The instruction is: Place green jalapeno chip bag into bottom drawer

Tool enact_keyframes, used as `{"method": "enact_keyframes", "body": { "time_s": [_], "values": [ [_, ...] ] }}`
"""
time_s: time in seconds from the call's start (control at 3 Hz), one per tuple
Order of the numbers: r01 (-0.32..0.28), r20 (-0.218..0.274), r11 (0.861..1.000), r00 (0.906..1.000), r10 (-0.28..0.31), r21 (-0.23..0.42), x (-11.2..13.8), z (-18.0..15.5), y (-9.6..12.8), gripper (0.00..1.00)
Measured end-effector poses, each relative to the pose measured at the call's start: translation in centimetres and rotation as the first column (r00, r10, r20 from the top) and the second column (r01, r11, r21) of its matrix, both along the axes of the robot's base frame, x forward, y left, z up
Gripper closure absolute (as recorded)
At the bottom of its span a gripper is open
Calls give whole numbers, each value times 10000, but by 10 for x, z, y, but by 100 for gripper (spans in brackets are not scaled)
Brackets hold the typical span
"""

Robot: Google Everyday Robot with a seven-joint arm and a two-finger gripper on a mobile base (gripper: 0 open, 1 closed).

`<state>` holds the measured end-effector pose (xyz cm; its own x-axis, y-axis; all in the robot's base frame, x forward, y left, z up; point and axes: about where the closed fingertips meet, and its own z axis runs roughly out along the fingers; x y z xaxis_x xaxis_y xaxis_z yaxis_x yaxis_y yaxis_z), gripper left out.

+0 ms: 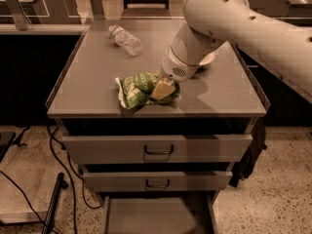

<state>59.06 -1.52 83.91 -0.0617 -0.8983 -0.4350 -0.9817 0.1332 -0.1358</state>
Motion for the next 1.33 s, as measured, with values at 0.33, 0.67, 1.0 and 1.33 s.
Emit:
{"method": "enact_keyframes", "body": {
  "time_s": [0.33, 0.67, 1.0, 1.33],
  "values": [
    [-133, 76, 9999, 9999, 133, 19, -14, 12, -2, 100],
    [-344, 217, 9994, 9992, 342, 58, -44, 27, -7, 100],
    [-431, 191, 9991, 9989, 430, 25, -92, 35, -20, 100],
    [-306, -304, 9995, 9991, 308, 57, -155, 39, -35, 100]
  ]
}}
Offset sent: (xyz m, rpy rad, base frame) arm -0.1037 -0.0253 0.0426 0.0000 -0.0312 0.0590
